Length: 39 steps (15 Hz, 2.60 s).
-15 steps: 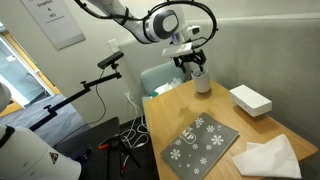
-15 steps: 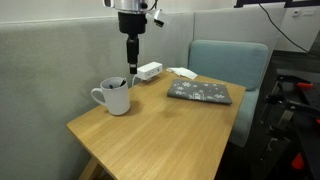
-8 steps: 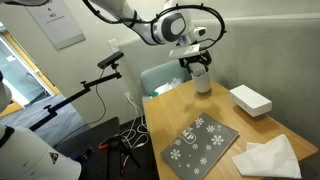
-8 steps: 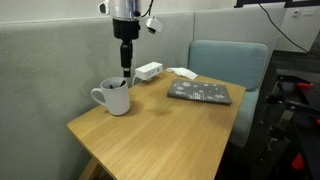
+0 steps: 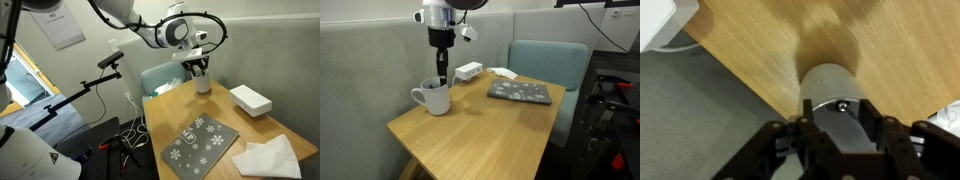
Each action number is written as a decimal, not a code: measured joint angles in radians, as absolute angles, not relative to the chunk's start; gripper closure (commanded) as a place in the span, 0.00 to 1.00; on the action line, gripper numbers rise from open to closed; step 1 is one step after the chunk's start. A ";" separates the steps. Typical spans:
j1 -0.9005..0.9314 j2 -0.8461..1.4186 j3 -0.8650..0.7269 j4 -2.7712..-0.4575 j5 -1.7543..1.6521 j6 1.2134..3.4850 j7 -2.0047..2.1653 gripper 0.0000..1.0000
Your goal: Fold the mat in half and then remove the pen from the mug and put them on the table
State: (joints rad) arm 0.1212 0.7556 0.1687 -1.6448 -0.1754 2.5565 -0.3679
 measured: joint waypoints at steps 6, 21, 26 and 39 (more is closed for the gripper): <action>0.121 0.759 0.177 -1.634 -0.175 2.557 -0.369 0.98; 0.104 0.617 0.200 -1.651 -0.103 2.415 -0.365 0.97; 0.104 0.478 0.200 -1.721 -0.061 2.312 -0.359 0.97; 0.316 0.168 -0.098 -2.310 -0.534 2.852 0.365 0.97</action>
